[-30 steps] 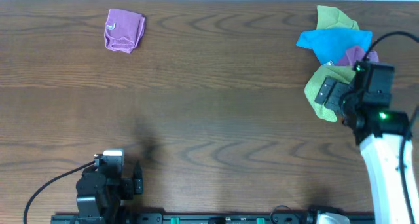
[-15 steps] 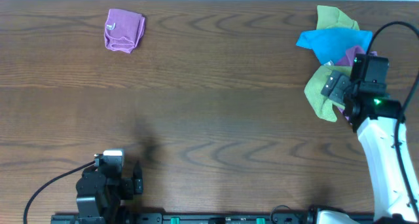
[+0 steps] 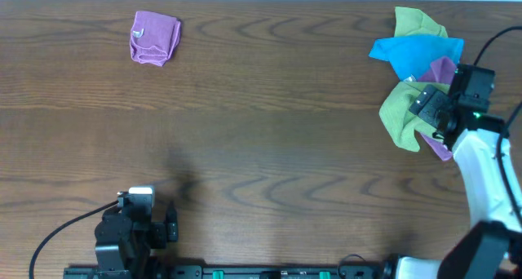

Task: Fold the cloth
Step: 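Lower the right gripper and grasp the green cloth's edge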

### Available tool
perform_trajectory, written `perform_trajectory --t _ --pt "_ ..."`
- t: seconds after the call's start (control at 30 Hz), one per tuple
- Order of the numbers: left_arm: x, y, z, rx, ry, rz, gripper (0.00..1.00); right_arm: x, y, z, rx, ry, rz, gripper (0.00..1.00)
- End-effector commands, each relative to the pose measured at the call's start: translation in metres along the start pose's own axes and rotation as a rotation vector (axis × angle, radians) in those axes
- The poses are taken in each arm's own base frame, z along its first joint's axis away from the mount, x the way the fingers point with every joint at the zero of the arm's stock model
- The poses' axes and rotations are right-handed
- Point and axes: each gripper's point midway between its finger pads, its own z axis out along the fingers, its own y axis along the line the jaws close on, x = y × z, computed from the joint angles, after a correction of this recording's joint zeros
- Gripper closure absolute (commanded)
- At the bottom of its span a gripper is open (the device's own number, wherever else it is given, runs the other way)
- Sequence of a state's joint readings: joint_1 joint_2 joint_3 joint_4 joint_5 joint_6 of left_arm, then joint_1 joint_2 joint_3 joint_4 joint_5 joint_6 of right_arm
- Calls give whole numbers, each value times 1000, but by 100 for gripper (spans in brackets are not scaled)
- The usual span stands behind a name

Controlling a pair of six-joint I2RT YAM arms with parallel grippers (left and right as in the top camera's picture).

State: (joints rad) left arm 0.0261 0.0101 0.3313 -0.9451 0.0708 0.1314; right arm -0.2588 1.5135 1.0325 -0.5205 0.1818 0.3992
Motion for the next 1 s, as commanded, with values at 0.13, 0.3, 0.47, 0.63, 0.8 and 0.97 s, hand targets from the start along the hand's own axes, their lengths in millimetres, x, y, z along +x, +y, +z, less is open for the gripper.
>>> perform_trajectory --t 0.13,0.3,0.47,0.63,0.8,0.97 --pt "16 1 7 -8 51 -4 5 25 18 30 -111 135 70 12" --pt "16 1 7 -8 51 -4 5 34 21 47 -114 172 70 26" --pt "16 1 7 -8 51 -4 5 32 22 52 -116 161 54 73" --pt "16 1 7 -8 51 -4 5 21 24 35 -142 117 -11 99" --pt "16 1 7 -7 51 -4 5 2 32 -8 -201 24 -79 99" --pt "16 1 7 -8 51 -4 5 6 45 -56 -295 -7 -156 99"
